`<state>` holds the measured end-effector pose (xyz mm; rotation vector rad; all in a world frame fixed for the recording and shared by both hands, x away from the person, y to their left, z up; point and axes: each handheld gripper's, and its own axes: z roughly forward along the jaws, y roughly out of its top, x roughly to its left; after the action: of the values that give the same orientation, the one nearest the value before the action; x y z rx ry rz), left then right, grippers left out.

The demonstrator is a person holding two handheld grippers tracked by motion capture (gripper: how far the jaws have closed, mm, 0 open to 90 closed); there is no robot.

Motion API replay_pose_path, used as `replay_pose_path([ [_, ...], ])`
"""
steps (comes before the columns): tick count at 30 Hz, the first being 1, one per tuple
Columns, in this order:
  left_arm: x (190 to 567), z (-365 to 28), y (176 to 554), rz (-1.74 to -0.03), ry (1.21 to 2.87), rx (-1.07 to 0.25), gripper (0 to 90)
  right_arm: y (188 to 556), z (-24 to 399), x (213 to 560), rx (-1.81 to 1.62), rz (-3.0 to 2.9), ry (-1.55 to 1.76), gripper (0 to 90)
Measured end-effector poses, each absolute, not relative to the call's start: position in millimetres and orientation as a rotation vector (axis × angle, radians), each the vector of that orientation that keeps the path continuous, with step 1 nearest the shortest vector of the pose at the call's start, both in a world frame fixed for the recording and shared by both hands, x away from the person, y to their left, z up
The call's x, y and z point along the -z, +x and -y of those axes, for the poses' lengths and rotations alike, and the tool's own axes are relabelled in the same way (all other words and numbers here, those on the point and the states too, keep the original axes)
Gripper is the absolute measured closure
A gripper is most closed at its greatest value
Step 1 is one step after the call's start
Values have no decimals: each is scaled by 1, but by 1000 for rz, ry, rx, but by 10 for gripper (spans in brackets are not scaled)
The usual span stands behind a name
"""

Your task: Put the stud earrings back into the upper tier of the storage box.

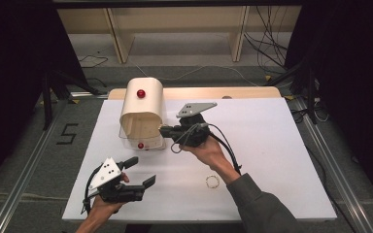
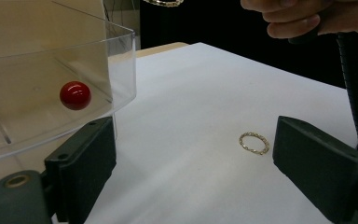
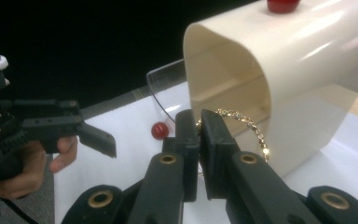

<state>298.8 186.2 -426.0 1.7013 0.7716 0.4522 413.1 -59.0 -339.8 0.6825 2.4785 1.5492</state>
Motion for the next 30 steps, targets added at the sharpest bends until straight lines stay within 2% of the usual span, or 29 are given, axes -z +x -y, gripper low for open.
replay_pose_path([
  [14,426,-186,299,-771,1700,-451,128,423,28,334,-1539,-2502,651,864],
  [30,425,-187,299,-770,1696,-449,128,439,-4,344,-1483,-2531,662,861],
])
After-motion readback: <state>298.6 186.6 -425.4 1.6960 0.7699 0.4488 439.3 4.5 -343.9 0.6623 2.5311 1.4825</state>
